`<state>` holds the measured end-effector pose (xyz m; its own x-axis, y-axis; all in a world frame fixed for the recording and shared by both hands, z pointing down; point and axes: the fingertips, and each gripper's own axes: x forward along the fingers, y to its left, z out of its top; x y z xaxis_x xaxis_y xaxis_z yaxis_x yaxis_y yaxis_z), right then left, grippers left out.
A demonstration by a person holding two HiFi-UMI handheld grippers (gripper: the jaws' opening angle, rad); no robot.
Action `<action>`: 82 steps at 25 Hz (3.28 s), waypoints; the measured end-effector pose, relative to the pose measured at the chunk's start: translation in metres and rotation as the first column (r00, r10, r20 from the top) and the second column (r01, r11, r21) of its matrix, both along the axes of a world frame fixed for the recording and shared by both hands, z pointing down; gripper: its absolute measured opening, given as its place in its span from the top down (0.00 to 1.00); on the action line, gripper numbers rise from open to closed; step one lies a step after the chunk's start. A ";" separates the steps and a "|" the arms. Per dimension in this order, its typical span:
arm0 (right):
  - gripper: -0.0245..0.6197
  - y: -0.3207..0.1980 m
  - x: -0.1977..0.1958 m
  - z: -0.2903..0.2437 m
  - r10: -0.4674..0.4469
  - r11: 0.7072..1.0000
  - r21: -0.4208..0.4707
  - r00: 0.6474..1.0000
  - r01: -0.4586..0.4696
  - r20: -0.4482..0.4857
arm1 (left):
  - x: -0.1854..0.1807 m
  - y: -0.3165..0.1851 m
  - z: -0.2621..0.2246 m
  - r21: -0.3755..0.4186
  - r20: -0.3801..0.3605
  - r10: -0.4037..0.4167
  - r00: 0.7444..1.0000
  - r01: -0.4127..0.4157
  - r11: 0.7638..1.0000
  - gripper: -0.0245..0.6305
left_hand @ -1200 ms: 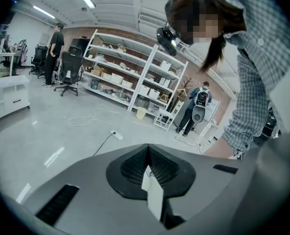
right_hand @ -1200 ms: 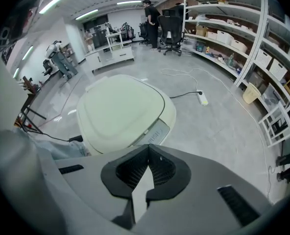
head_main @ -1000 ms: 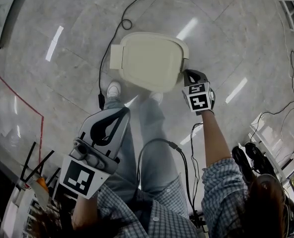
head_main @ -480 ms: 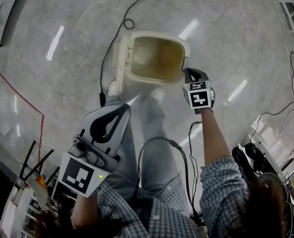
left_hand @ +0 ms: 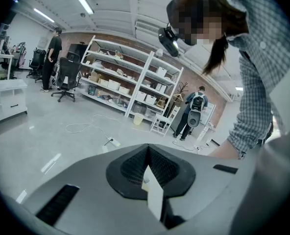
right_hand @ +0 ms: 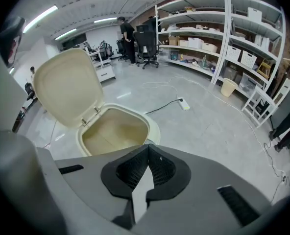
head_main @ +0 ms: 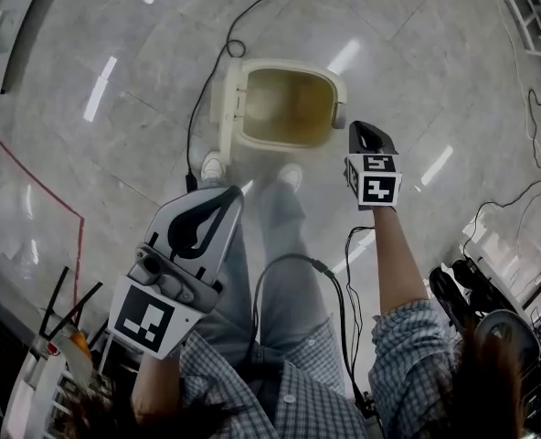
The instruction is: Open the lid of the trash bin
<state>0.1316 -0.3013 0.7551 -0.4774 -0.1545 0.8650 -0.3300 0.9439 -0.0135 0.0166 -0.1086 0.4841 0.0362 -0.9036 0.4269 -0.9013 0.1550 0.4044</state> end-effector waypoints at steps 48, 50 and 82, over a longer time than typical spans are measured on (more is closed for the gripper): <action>0.93 0.072 -0.024 -0.452 0.050 0.916 0.308 0.836 -0.256 0.547 | -0.075 0.051 -0.240 0.303 0.258 0.023 0.966 -0.104 0.947 0.96; 0.93 0.074 -0.023 -0.462 0.057 0.909 0.312 0.825 -0.275 0.562 | -0.080 0.052 -0.247 0.313 0.269 0.019 0.963 -0.106 0.944 0.96; 0.93 0.083 -0.041 -0.497 0.013 0.895 0.351 0.803 -0.275 0.596 | -0.086 0.044 -0.268 0.335 0.294 0.028 0.955 -0.130 0.933 0.96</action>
